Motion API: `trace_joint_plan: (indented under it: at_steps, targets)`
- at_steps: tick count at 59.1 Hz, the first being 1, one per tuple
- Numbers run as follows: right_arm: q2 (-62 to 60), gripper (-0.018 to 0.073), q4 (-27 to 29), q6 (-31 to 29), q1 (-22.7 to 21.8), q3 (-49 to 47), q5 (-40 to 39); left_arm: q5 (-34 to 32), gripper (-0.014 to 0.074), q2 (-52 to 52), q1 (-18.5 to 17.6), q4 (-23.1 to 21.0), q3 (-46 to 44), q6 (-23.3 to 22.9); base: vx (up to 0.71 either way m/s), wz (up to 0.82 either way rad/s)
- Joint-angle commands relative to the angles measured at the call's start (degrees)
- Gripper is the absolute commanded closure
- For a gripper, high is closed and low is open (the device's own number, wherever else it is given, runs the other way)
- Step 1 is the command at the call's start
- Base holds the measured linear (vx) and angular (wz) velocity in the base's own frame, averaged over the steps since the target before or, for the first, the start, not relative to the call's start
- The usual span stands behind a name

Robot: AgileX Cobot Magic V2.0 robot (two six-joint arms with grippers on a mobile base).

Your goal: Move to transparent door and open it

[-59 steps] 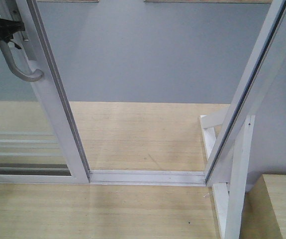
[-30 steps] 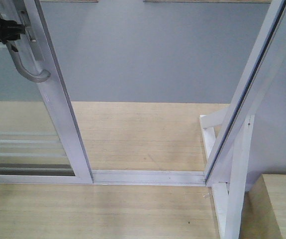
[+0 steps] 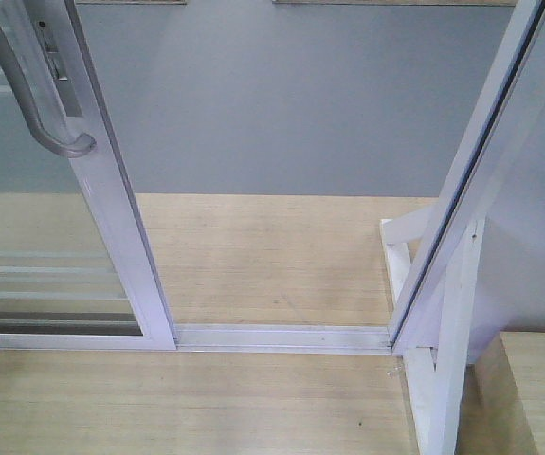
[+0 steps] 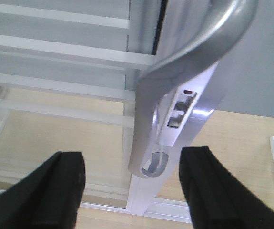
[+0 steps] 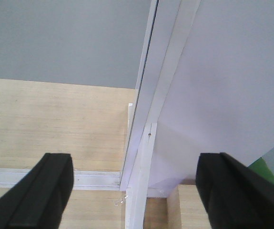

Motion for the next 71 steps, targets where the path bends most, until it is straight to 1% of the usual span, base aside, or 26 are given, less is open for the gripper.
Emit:
trace_joint_plan:
  at_steps: [1,6,10,21,26,34,46,58,71]
  targets:
    - [-0.5,-0.0022,-0.8,-0.3,-0.3,-1.5,-4.2,-7.5,0.0076,-6.0,-1.2,-1.3,2.9,1.0,0.0,0.0]
    - [-0.5,-0.0022,-0.8,-0.3,-0.3,-1.5,-4.2,-11.0,0.0076,-10.5,-2.1,-1.4,9.4,2.0,0.0,0.0]
    - [-0.5,-0.0022,-0.8,-0.3,-0.3,-1.5,-4.2,-13.1,0.0076,-14.4,-2.8,-1.3,15.6,1.9,0.0,0.0]
    - [-0.5,-0.0022,-0.9,-0.3,-0.3,-1.5,-4.1,-19.0,0.0076,-26.2,-2.8,-1.3,31.4,2.0,0.0,0.0]
    - [-0.5,-0.0022,-0.9,-0.3,-0.3,-1.5,-4.1,-20.0,0.0076,-31.3,-2.8,-1.3,37.3,2.7,0.0,0.0]
    - [-0.5,-0.0022,-0.9,-0.3,-0.3,-1.5,-4.1,-20.1,0.0076,-38.6,-2.8,-1.3,44.1,3.8,0.0,0.0]
    - [-0.5,-0.0022,-1.1,-0.3,-0.3,-1.5,-3.9,-20.1,0.0076,-45.2,-2.8,-1.3,49.6,3.9,0.0,0.0]
    - [-0.5,-0.0022,-1.1,-0.3,-0.3,-1.5,-3.9,-16.8,0.0076,-47.2,-2.7,-1.3,50.1,3.9,0.0,0.0]
    - [-0.5,-0.0022,-1.1,-0.3,-0.3,-1.5,-3.9,-16.4,0.0076,-47.0,-2.7,-1.3,50.1,3.9,0.0,0.0]
